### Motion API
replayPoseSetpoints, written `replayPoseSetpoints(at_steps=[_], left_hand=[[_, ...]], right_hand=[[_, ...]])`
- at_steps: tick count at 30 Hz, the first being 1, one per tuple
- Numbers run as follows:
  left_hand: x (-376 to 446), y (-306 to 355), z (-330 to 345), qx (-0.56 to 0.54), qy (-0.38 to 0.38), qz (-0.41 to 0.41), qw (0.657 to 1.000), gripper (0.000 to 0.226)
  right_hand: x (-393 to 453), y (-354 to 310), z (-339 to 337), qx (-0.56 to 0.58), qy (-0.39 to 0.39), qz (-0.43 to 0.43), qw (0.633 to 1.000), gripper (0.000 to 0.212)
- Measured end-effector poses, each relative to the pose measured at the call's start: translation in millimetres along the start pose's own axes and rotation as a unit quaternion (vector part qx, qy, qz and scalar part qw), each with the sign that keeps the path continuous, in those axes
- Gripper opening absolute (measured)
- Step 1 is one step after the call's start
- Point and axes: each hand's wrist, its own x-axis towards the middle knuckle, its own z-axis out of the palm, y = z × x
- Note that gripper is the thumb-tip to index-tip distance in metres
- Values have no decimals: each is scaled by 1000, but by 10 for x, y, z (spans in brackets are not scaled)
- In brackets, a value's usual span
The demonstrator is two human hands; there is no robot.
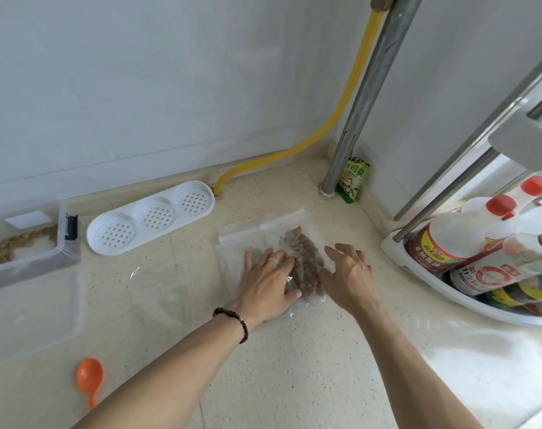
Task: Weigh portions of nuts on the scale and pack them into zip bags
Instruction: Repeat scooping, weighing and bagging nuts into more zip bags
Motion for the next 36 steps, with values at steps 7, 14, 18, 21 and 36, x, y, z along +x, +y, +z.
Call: replayPoseSetpoints(at_steps=[7,14,18,21,36], left_hand=[[-206,-262,-109,28,47,-31,998,69],[-1012,-1085,-222,35,73,-214,974,72],[-1398,-1407,-132,51,25,-307,950,81],[-1531,-1510,-43,34,2,-328,944,88],[-1476,-1516,-217,-158,94,-325,928,75]], right_hand=[[-38,-320,99,-58,51,-125,989,50],[-136,-1279,583,-26,-41,-256,965,52],[-246,-1652,980,37,-107,-277,954,53],[-305,-1801,1194,64,-143,-249,956,56],[-196,-2077,1089,386,-107,-28,916,59]])
